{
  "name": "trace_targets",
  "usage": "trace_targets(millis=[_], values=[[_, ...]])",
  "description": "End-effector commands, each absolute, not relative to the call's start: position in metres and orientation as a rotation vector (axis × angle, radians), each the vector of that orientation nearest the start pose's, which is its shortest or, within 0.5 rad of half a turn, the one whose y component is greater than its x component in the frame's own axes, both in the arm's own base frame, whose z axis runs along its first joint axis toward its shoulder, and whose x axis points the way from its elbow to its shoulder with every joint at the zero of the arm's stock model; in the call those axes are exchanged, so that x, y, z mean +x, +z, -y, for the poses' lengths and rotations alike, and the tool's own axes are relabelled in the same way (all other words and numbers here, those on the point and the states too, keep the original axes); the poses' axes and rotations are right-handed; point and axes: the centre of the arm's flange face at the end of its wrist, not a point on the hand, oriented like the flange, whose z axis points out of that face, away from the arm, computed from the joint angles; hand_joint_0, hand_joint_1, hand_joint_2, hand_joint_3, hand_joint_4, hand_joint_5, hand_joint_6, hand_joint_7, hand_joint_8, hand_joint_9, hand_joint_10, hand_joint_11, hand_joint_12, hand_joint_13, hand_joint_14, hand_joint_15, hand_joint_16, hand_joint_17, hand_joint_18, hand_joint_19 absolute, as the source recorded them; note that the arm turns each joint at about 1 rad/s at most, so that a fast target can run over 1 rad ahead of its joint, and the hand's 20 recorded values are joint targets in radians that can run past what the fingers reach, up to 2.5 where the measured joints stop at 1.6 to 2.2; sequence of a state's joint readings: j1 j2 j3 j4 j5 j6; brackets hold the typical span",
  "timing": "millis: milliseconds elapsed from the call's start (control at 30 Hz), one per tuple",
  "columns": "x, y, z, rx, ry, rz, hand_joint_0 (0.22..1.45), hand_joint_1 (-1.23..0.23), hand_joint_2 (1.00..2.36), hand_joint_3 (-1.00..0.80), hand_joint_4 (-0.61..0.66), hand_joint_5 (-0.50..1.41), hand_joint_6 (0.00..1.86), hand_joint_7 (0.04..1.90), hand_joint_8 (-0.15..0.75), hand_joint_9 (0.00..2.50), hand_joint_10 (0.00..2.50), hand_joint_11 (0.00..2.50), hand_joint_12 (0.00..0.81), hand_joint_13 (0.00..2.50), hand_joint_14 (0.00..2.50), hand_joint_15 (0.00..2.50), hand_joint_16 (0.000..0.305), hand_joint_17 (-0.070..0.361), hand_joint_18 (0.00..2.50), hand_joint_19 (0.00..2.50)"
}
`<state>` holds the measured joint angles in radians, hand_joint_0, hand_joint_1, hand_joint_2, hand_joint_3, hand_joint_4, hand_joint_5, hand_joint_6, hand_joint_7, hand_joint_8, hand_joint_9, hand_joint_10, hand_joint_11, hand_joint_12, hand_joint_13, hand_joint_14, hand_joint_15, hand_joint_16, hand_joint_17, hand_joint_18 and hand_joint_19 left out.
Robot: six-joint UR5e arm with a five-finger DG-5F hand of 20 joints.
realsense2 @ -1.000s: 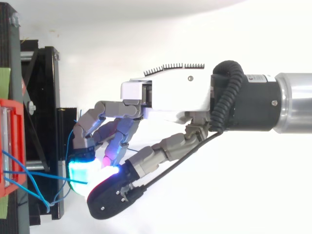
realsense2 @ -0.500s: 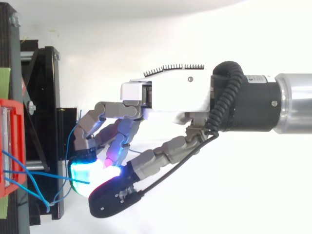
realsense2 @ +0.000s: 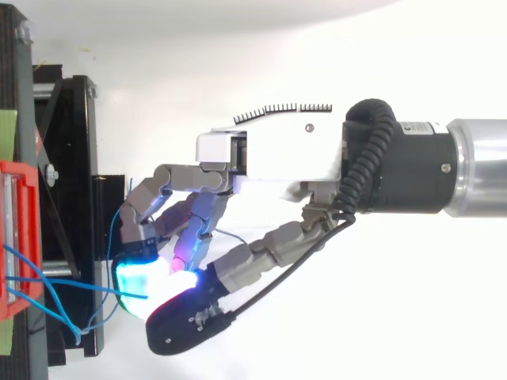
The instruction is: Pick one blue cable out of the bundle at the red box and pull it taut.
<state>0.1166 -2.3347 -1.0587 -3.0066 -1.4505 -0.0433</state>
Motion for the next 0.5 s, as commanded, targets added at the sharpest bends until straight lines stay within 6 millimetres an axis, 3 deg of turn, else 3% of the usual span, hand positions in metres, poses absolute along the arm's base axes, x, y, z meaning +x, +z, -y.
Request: trace_targets(millis=[0, 467], values=[[0.7719, 0.2605, 0.0558, 1.252, 1.109, -1.321, 0.64, -0.9, 1.02, -0.04, 0.06, -0.09, 0.91, 1.11, 0.433, 1.16, 0.01, 0.87, 0.404, 0.61, 0.01, 0.21, 0.054, 0.121, 0.61, 0.3], [0.7695, 0.2559, 0.0546, 1.261, 1.106, -1.334, 0.64, -0.93, 1.01, 0.06, -0.03, -0.07, 0.91, 1.14, 0.461, 1.23, 0.01, 0.84, 0.441, 0.69, 0.01, 0.23, 0.062, 0.139, 0.69, 0.28]])
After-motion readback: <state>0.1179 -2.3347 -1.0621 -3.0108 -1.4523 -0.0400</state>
